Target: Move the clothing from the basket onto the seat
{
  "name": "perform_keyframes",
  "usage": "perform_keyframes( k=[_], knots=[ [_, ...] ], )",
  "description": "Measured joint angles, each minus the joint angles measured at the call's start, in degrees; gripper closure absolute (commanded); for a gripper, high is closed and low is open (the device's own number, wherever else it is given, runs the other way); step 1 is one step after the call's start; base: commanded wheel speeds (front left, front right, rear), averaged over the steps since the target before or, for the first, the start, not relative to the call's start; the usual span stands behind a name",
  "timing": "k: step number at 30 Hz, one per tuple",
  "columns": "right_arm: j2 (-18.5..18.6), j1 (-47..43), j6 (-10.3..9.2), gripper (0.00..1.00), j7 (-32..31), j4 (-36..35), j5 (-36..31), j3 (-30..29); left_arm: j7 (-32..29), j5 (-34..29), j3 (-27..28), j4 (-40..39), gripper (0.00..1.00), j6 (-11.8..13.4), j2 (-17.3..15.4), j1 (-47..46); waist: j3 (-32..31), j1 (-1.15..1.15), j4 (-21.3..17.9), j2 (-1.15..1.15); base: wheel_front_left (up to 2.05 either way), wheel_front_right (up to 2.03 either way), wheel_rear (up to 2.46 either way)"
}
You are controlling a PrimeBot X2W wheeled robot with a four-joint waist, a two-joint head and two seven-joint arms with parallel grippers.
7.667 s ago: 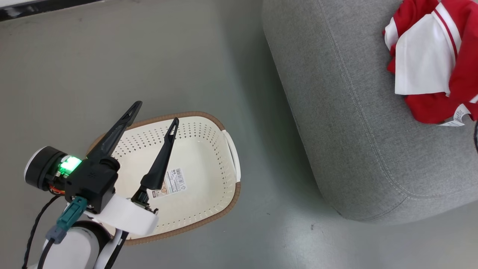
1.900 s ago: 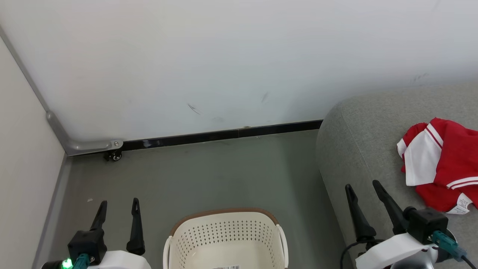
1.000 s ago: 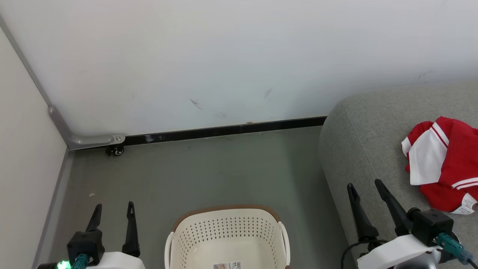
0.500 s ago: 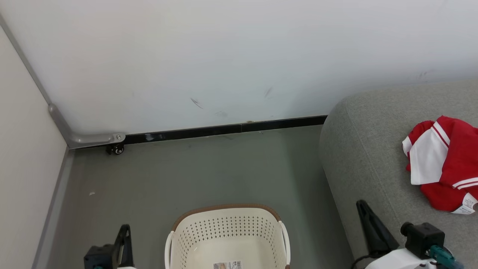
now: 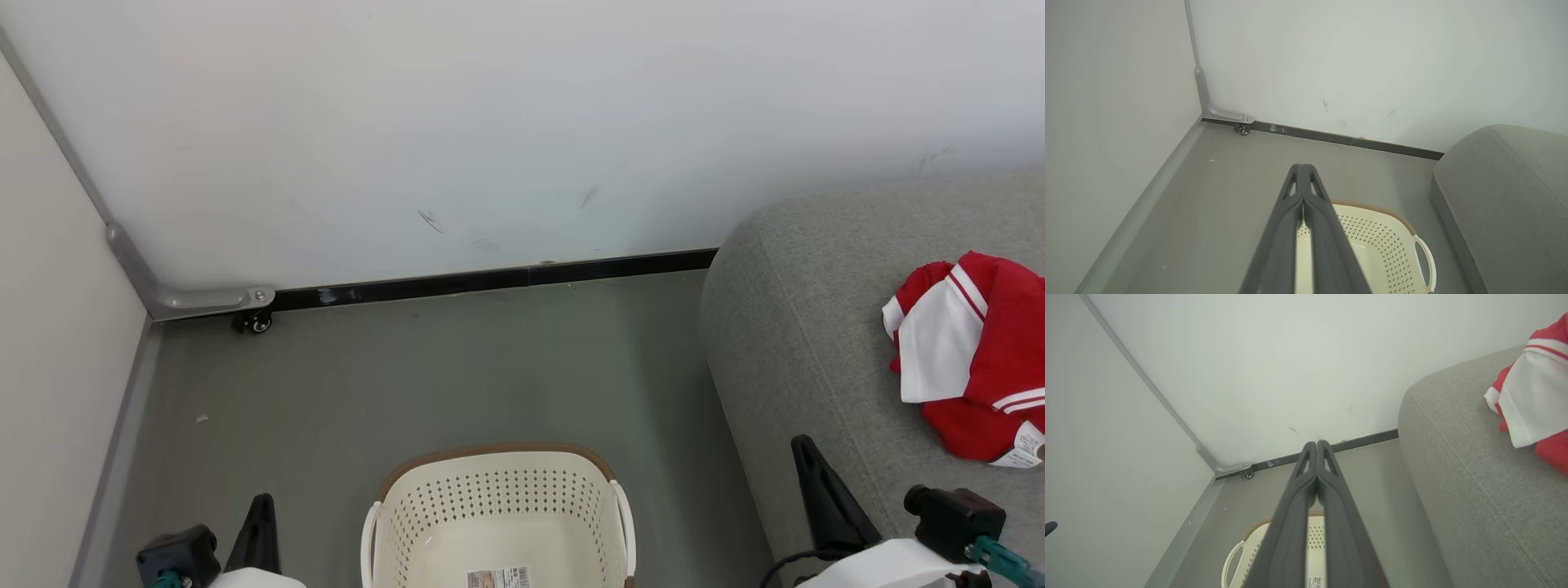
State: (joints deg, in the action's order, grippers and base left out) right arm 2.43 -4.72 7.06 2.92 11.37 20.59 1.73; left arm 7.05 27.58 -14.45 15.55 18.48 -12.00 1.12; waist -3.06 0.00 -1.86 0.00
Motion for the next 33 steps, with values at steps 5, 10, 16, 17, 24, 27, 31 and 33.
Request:
perform_keyframes(
  k=[5,10,16,17,24,27,31,33],
  knots=[
    [0.00,0.14,-0.01,1.00,-0.48,0.02,6.49,-0.62,-1.07,4.69,1.18,-0.44,1.00,-1.72,0.59,0.00,0.25,0.03,0.18,0.00,0.00,0.00,0.00],
    [-0.02,0.31,-0.01,1.00,-1.10,0.03,10.29,-1.24,-2.01,8.24,2.27,-0.73,1.00,-3.43,1.34,0.00,0.40,0.19,0.32,0.00,0.00,0.00,0.00],
    [-0.02,0.38,-0.01,1.00,-1.67,0.05,15.01,-1.67,-2.70,12.55,3.63,-0.91,1.00,-4.98,1.87,-0.01,0.40,0.55,0.45,0.00,0.00,0.00,0.00],
    [-0.02,0.40,-0.01,1.00,-1.78,0.05,15.80,-1.74,-3.10,13.34,3.92,-0.92,1.00,-5.20,1.93,-0.01,0.39,0.61,0.47,0.00,0.00,0.00,0.00],
    [-0.02,1.43,-0.01,1.00,-2.47,0.16,21.56,-2.49,-4.16,18.52,5.41,-1.14,1.00,-7.44,2.91,-0.03,0.27,0.92,0.61,0.00,0.00,0.00,0.00],
    [-0.01,1.51,-0.01,1.00,-2.94,0.27,24.04,-2.83,-4.57,20.70,6.06,-1.18,1.00,-8.12,3.18,-0.04,0.25,0.97,0.67,0.00,0.00,0.00,0.00],
    [-0.01,1.52,-0.01,1.00,-3.09,0.37,27.37,-3.18,-5.12,23.53,6.92,-1.20,1.00,-9.21,3.54,-0.09,0.29,0.99,0.75,0.00,0.00,0.00,0.00],
    [0.00,1.54,-0.01,1.00,-3.52,0.45,28.97,-3.30,-5.55,25.12,7.38,-1.21,1.00,-9.88,3.67,-0.13,0.34,0.98,0.80,0.00,0.00,0.00,0.00]
  ],
)
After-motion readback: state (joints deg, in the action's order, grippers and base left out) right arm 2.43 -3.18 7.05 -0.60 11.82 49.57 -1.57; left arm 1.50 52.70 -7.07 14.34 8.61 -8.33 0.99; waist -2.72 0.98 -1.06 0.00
